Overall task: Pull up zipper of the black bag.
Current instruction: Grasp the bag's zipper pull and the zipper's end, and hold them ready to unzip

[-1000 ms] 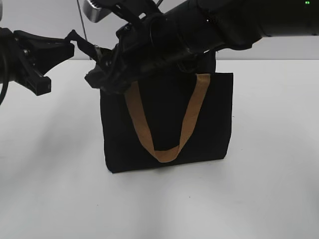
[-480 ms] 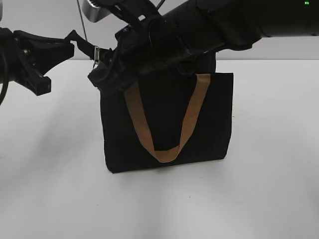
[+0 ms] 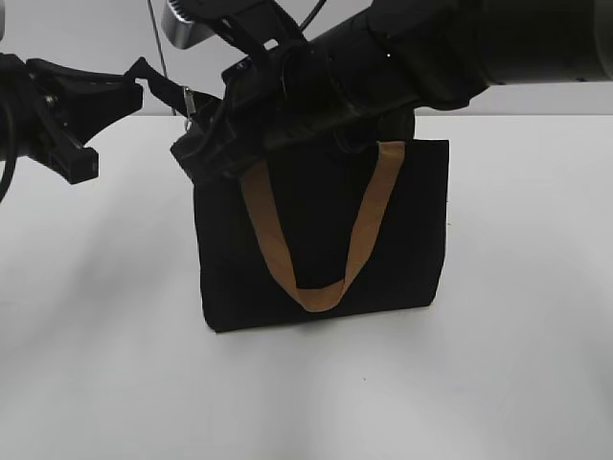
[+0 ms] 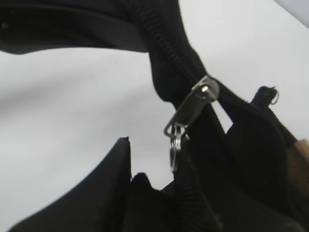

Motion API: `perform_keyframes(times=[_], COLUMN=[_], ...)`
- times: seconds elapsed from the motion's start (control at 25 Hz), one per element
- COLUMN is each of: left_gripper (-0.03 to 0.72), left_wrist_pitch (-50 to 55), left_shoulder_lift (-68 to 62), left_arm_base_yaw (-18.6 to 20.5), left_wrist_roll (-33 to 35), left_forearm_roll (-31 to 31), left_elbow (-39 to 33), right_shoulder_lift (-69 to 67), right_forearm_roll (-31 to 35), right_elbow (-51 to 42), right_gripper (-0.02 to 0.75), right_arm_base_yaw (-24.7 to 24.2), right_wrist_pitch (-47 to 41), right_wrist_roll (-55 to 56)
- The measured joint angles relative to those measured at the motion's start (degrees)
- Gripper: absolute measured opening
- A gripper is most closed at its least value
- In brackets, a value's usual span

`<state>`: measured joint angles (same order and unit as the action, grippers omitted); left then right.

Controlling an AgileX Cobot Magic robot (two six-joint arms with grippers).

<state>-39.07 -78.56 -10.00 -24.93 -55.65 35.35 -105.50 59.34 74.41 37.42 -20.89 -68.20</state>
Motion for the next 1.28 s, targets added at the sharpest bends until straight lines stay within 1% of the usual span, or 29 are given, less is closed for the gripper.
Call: perform_keyframes(times=[0.16, 0.24, 0.28, 0.4, 0.48, 0.8, 1.04, 1.28], left_gripper=[0.027, 0.027, 0.027, 0.027, 0.027, 0.027, 0.027, 0.027], left_wrist_pitch=[0.00, 0.10, 0.13, 0.25, 0.31, 1.08, 1.15, 1.19], left_shoulder_lift=[0.00, 0.00, 0.00, 0.00, 0.00, 0.00, 0.00, 0.00], left_arm_base_yaw=[0.00, 0.00, 0.00, 0.00, 0.00, 0.00, 0.00, 0.00], left_wrist_roll=[0.00, 0.00, 0.00, 0.00, 0.00, 0.00, -0.05, -0.05], left_forearm_roll=[0.00, 0.00, 0.00, 0.00, 0.00, 0.00, 0.10, 0.12], left_elbow=[0.00, 0.00, 0.00, 0.00, 0.00, 0.00, 0.00, 0.00], right_shoulder_lift=[0.00, 0.00, 0.00, 0.00, 0.00, 0.72, 0.75, 0.28], right_forearm_roll=[0.29, 0.46, 0.54, 0.71, 0.71, 0.66, 0.70, 0.76], right_elbow=[0.00, 0.00, 0.00, 0.00, 0.00, 0.00, 0.04, 0.04], right_gripper=[0.243, 0.216, 0.182, 0.043, 0.001, -0.001, 0.000, 0.022], right_arm_base_yaw=[0.00, 0.00, 0.00, 0.00, 0.00, 0.00, 0.00, 0.00], right_wrist_pitch=[0.48, 0.48, 0.49, 0.54, 0.54, -0.36, 0.42, 0.65], right_wrist_roll=[0.12, 0.63, 0.80, 1.17, 1.74, 7.34, 8.53, 8.65])
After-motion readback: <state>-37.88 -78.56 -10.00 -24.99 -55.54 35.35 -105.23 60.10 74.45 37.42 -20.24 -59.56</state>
